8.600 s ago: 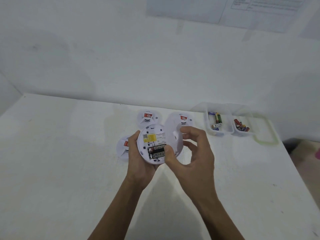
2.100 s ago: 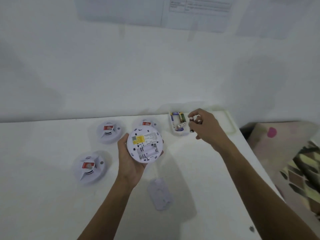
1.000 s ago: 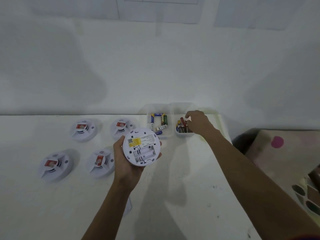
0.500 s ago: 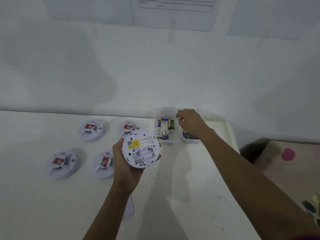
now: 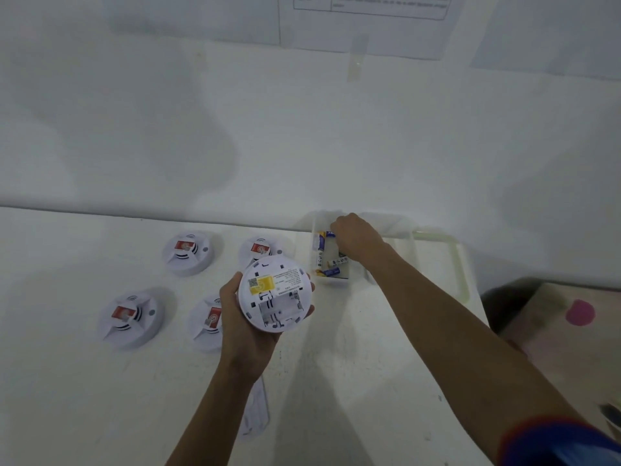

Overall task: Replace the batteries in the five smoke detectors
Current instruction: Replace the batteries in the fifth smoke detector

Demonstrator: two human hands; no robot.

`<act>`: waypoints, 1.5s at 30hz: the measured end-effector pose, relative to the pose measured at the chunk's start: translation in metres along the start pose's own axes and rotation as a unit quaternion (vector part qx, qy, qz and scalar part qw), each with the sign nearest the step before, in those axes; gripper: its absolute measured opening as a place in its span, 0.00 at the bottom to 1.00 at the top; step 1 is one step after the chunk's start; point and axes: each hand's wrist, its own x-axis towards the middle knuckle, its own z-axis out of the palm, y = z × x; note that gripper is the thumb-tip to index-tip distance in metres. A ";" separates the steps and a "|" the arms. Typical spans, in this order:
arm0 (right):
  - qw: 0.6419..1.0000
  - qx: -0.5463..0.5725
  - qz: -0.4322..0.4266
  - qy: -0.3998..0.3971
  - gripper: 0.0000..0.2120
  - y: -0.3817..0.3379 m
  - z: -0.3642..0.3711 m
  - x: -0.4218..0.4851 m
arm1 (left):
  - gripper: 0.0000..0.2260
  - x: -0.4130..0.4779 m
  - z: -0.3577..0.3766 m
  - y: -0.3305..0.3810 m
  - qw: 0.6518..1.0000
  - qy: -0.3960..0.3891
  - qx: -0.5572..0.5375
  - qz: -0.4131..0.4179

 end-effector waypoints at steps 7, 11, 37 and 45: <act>0.998 -0.064 -0.002 0.024 0.11 -0.012 0.016 0.010 | 0.37 0.000 -0.007 0.003 1.000 -0.013 -0.025 0.000; 0.996 -0.065 0.025 0.047 0.12 -0.018 0.022 0.011 | 0.34 0.000 -0.011 0.004 0.999 -0.017 -0.033 0.005; 0.967 0.235 0.099 -0.031 0.09 -0.016 0.019 0.018 | 0.32 -0.004 -0.022 0.002 0.999 -0.025 -0.001 0.026; 0.953 0.255 0.163 -0.031 0.13 -0.022 0.015 0.021 | 0.31 -0.005 -0.023 0.000 0.999 -0.024 0.008 0.033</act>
